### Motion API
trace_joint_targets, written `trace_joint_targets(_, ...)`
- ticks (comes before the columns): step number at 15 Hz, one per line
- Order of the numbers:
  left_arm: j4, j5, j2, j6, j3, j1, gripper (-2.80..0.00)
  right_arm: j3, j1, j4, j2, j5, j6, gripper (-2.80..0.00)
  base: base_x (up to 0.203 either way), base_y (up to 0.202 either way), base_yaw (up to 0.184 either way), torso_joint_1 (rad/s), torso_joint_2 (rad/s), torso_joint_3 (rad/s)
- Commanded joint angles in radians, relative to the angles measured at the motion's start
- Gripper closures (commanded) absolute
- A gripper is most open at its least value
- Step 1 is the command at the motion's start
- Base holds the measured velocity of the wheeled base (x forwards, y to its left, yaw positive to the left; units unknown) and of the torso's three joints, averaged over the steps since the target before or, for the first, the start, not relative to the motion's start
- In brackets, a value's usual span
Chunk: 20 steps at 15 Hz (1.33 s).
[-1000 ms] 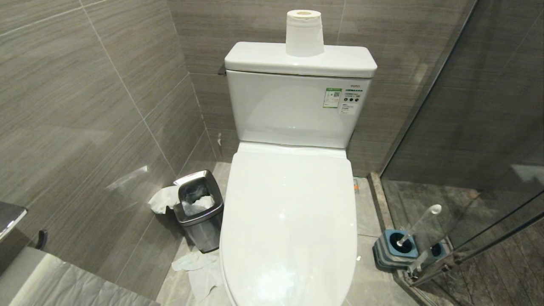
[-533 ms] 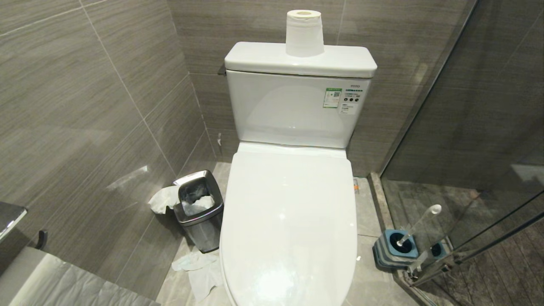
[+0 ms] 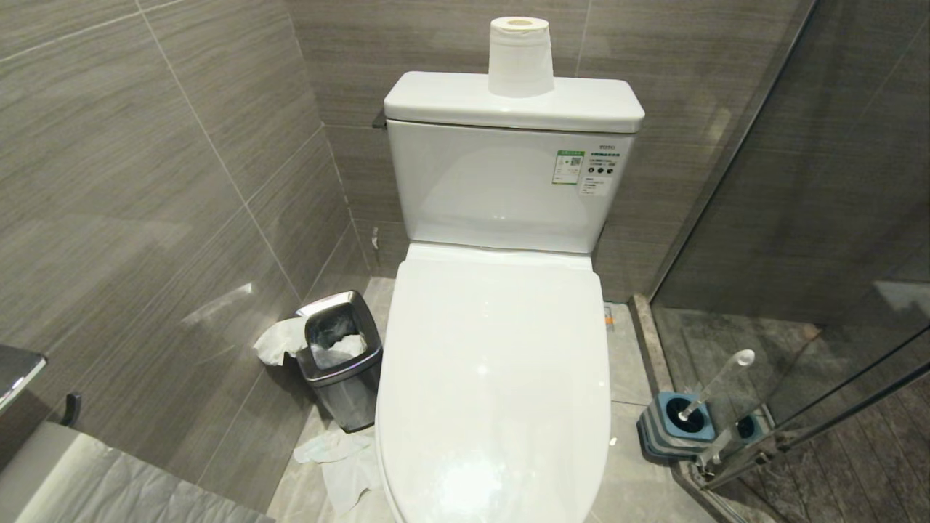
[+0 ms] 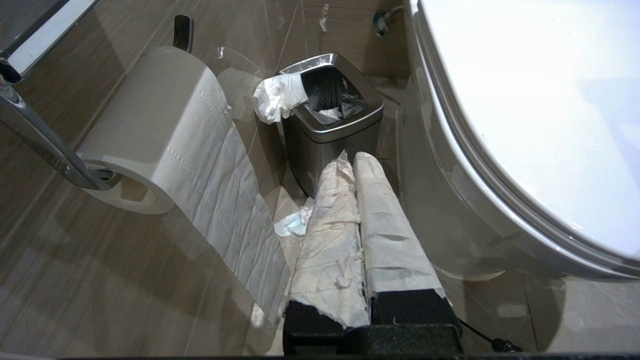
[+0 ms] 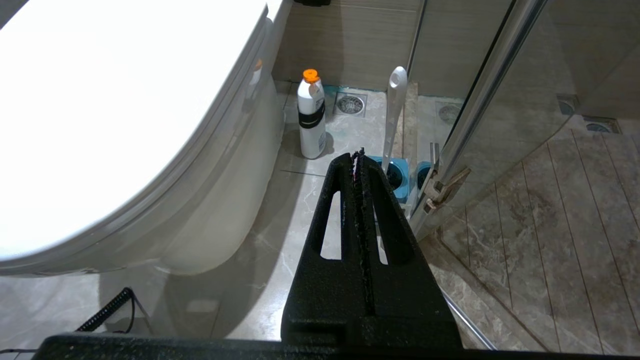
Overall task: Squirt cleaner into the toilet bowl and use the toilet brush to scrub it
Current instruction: Use the left hand to lift the toilet lid slightly
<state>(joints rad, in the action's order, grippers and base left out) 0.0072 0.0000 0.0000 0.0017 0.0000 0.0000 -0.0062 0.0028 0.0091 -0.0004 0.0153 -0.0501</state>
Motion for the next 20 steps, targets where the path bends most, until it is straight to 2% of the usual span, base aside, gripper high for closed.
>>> trace_joint_targets(1,0.000,0.000,0.002,0.000,0.000,0.000,0.00,0.000,0.000,0.001,0.000,0.000,-0.001,0.00,0.000,0.000,0.000,0.000,0.00,0.000)
trace_joint_targets(10,0.010,0.000,0.001,0.011,-0.002,0.000,0.00,0.000,0.000,0.002,0.003,0.000,-0.001,0.00,0.000,0.000,0.000,0.000,0.00,0.000)
trace_joint_targets(11,0.008,-0.004,0.001,0.023,-0.003,0.000,0.00,0.000,0.000,0.002,0.003,0.000,-0.001,0.00,0.000,0.000,0.000,0.000,0.00,0.000)
trace_joint_targets(13,0.012,-0.017,0.001,0.102,-0.013,0.000,0.00,0.000,0.000,0.002,0.000,0.000,-0.001,0.00,0.000,0.000,0.000,0.000,0.00,0.000)
trace_joint_targets(14,0.024,-0.033,0.001,0.122,-0.026,0.000,0.00,0.000,0.000,0.002,0.000,0.000,-0.001,0.00,0.000,0.000,0.000,0.000,0.00,0.000)
trace_joint_targets(17,0.077,-0.100,0.001,0.167,-0.097,0.000,0.00,0.000,0.000,0.002,0.002,0.000,-0.001,0.00,0.000,0.000,0.000,0.000,0.00,0.000)
trace_joint_targets(20,0.135,-0.114,0.031,0.181,-0.177,0.000,0.00,0.000,0.000,0.002,0.000,0.000,0.000,0.00,0.000,0.000,0.000,0.000,0.00,0.000)
